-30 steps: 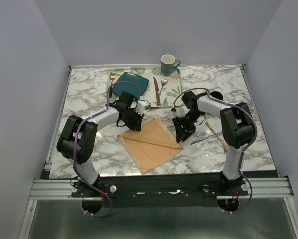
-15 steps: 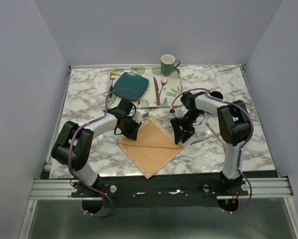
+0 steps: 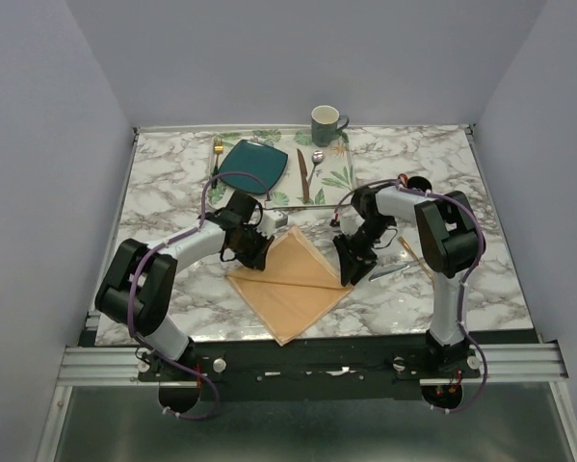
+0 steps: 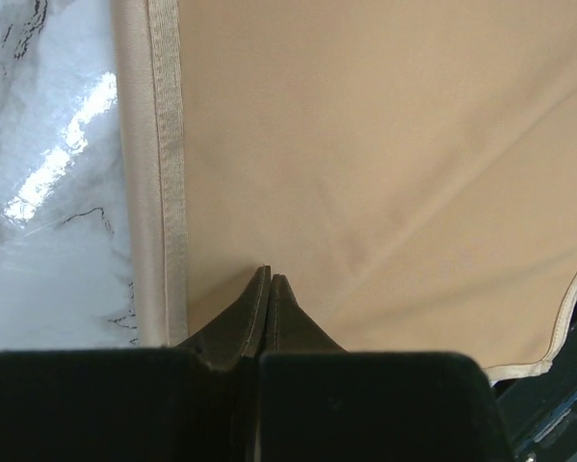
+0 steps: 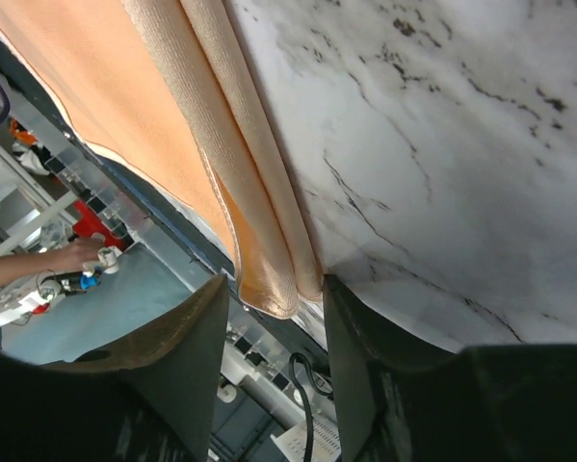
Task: Fold the napkin into a case and place the utensils inside
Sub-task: Pick up the upper triangle-folded napkin from the center of the board.
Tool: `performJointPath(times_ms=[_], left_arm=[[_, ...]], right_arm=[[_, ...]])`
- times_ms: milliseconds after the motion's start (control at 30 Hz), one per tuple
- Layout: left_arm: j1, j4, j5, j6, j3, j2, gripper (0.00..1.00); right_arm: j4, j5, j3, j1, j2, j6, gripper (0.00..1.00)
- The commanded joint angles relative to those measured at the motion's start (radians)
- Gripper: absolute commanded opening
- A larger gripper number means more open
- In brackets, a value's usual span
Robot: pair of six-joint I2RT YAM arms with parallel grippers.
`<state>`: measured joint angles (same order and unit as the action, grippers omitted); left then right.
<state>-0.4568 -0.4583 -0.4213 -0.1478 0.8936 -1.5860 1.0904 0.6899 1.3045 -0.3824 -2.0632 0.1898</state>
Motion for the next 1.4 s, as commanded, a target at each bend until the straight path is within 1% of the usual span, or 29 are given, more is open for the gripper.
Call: performJointPath(times_ms=[0,33,100,200,233,300,333,367,400,433,500,533,567,633,667,700,733,767,800,833,900,967,1000,1033,1067,1100,1233,1367], left_arm=[[-0.008,0.024,-0.016,0.017,0.001,0.012,0.00],[-0.008,0.024,-0.016,0.020,0.001,0.012,0.00],[-0.010,0.029,-0.016,0.022,0.002,0.008,0.00],[-0.010,0.024,-0.017,0.027,0.008,-0.002,0.00],[-0.010,0.024,-0.020,0.030,0.010,-0.003,0.00],[-0.010,0.027,-0.024,0.033,0.011,-0.005,0.00],[-0.010,0.029,-0.024,0.031,0.011,-0.003,0.00],[-0.010,0.032,-0.025,0.033,0.011,0.001,0.00],[-0.008,0.035,-0.025,0.031,0.008,0.006,0.00],[-0.009,0.036,-0.027,0.031,0.005,0.011,0.00],[-0.008,0.041,-0.031,0.025,0.004,0.023,0.00],[-0.009,0.043,-0.040,0.019,-0.001,0.032,0.00],[-0.010,0.064,-0.057,0.002,-0.008,0.069,0.00],[-0.013,0.113,-0.128,-0.012,-0.050,0.125,0.00],[-0.016,0.171,-0.155,-0.018,-0.064,0.185,0.07],[-0.023,0.197,-0.180,-0.054,-0.073,0.213,0.13],[-0.039,0.220,-0.160,-0.071,-0.085,0.233,0.19],[-0.095,0.249,-0.139,-0.088,-0.087,0.265,0.30],[-0.124,0.260,-0.116,-0.110,-0.087,0.274,0.34],[-0.163,0.270,-0.058,-0.128,-0.082,0.281,0.38],[-0.270,0.308,-0.021,-0.136,-0.082,0.279,0.42],[-0.351,0.366,0.085,-0.141,-0.090,0.253,0.42],[-0.432,0.385,0.117,-0.136,-0.087,0.238,0.42],[-0.462,0.403,0.142,-0.112,-0.081,0.221,0.42],[-0.495,0.433,0.186,-0.102,-0.073,0.186,0.41],[-0.550,0.447,0.212,-0.092,-0.067,0.167,0.41],[-0.643,0.504,0.272,-0.065,-0.047,0.092,0.40],[-0.686,0.547,0.288,-0.039,-0.050,0.028,0.38]], right_arm=[[-0.004,0.043,0.044,0.002,0.001,-0.013,0.49],[0.000,0.045,0.055,0.002,0.006,-0.016,0.46],[0.011,0.048,0.064,0.002,0.006,-0.013,0.45],[0.016,0.046,0.062,0.002,0.006,-0.009,0.38],[0.016,0.051,0.059,0.002,0.000,-0.007,0.32],[0.016,0.060,0.052,0.002,-0.005,-0.009,0.29],[0.016,0.060,0.049,0.002,-0.006,-0.012,0.31],[0.016,0.059,0.042,0.002,-0.003,-0.010,0.37],[0.016,0.054,0.038,0.002,0.006,-0.013,0.44],[0.014,0.050,0.033,0.004,0.014,-0.016,0.54],[0.011,0.031,0.010,0.014,0.046,-0.024,0.58],[0.012,0.023,0.000,0.020,0.057,-0.029,0.63],[0.009,0.010,-0.011,0.025,0.069,-0.045,0.65],[-0.003,0.008,-0.046,0.039,0.109,-0.061,0.67],[-0.012,0.011,-0.060,0.045,0.121,-0.084,0.67],[-0.030,0.019,-0.074,0.054,0.145,-0.096,0.68],[-0.040,0.020,-0.092,0.060,0.155,-0.116,0.68],[-0.049,0.016,-0.102,0.065,0.166,-0.125,0.68],[-0.069,0.001,-0.109,0.082,0.176,-0.133,0.68],[-0.078,0.002,-0.116,0.092,0.186,-0.139,0.68],[-0.093,0.031,-0.136,0.123,0.189,-0.159,0.68],[-0.103,0.036,-0.145,0.132,0.192,-0.180,0.68],[-0.115,0.040,-0.148,0.134,0.193,-0.185,0.67],[-0.121,0.045,-0.149,0.134,0.199,-0.185,0.66],[-0.129,0.054,-0.152,0.134,0.209,-0.219,0.66],[-0.142,0.068,-0.157,0.135,0.210,-0.225,0.66],[-0.156,0.060,-0.166,0.137,0.222,-0.243,0.65],[-0.165,0.069,-0.180,0.143,0.221,-0.251,0.65]])
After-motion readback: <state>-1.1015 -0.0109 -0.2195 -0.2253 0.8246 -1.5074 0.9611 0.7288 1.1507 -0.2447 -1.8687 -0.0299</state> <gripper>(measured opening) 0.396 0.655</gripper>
